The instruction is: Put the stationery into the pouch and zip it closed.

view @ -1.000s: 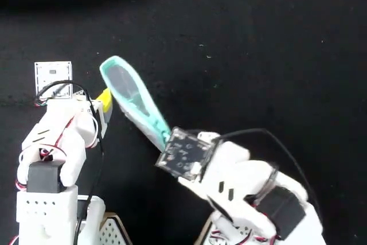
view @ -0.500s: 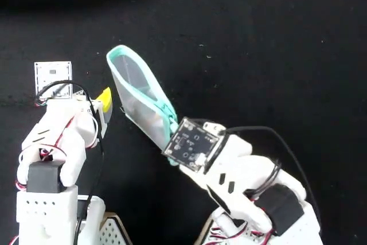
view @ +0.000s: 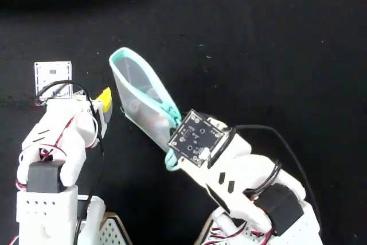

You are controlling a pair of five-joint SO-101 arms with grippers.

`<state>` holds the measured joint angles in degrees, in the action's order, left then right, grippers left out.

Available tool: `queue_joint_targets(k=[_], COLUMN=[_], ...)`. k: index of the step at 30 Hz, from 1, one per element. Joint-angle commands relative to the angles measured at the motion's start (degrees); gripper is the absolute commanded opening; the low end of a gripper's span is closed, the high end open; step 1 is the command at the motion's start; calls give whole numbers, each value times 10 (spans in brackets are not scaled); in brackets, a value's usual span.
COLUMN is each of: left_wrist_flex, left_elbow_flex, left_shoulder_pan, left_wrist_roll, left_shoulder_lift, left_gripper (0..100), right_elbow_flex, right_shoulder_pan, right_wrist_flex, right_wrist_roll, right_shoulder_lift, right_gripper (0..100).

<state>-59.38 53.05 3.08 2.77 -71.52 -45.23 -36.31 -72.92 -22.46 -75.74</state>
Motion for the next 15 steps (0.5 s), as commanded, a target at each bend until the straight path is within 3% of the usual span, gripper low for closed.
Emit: queue_joint_targets(k=[1,7,15], left_wrist_flex=[14,14,11], left_elbow_flex=[-6,-6,-5], left_shoulder_pan=[-6,-6,-6], left_wrist_roll=[1,1,1], left_shoulder_lift=[-6,-6,-6], left_gripper=[199,199,199], right_elbow_flex=[-4,-40,-39], right_shoulder_pan=[8,8,8], right_wrist_flex=[6,11,45], right_wrist_roll=[4,4,3], right_shoulder_lift=[2,-1,-1], right_gripper=[77,142,44])
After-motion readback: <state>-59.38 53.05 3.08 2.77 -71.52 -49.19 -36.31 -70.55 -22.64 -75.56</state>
